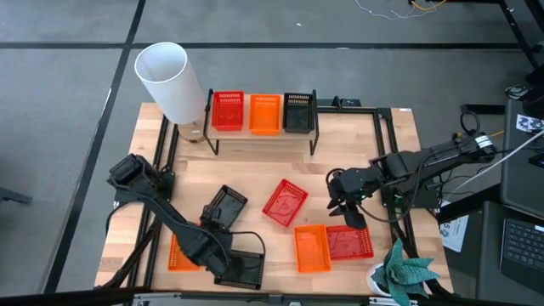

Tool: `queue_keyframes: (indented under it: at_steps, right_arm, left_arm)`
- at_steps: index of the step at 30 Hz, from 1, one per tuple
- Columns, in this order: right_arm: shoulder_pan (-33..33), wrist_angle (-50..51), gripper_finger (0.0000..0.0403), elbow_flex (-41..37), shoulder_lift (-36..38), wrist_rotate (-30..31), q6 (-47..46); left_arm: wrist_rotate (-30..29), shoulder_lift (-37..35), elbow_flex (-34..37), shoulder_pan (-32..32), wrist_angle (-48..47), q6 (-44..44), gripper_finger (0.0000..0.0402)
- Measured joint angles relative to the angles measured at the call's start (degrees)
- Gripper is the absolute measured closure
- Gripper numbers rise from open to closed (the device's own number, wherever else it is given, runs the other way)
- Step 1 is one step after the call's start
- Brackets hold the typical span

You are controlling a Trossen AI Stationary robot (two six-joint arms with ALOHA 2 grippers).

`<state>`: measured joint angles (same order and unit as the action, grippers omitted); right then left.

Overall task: Stack baskets on shelf by color
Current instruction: Stack the top black bin on the black bin on the shelf

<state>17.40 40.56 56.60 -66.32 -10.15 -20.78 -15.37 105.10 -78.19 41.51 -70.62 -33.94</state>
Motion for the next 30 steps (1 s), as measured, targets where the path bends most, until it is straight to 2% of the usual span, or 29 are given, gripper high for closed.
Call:
queue_keyframes:
  at_steps: [3, 7, 9, 12, 15, 22, 25, 30]
  right_arm:
    - [0.9, 0.0, 0.0287, 0.0, 0.0, 0.0, -0.1]
    - [1.7, 0.0, 0.0287, 0.0, 0.0, 0.0, 0.0]
    - [1.9, 0.0, 0.0287, 0.0, 0.0, 0.0, -0.2]
    - [2.1, 0.0, 0.0287, 0.0, 0.0, 0.0, -1.5]
    - [2.7, 0.0, 0.0287, 0.0, 0.0, 0.0, -1.6]
    - [3.2, 0.0, 0.0287, 0.0, 0.0, 0.0, -1.6]
    - [3.2, 0.0, 0.0287, 0.0, 0.0, 0.0, -1.6]
    - [3.2, 0.0, 0.0287, 0.0, 0.0, 0.0, -3.1]
  left_arm:
    - [0.7, 0.0, 1.9, -1.2, -0.1, 1.7, 0.0336]
    - [-2.2, 0.0, 2.9, -4.1, -0.2, 4.6, 0.0336]
    - [-3.4, 0.0, 2.9, -6.2, -0.2, 7.5, 0.0336]
    - [-1.9, 0.0, 3.8, -10.3, 1.7, 13.7, 0.0336]
    - [1.3, 0.1, 6.9, -14.7, 7.3, 18.5, 0.0336]
    - [1.7, 0.1, 7.4, -22.4, 22.8, 28.4, 0.0336]
    - [-0.6, 0.1, 6.4, -26.1, 29.6, 33.9, 0.0336]
    - [-5.9, 0.1, 5.9, -32.7, 42.5, 37.6, 0.0336]
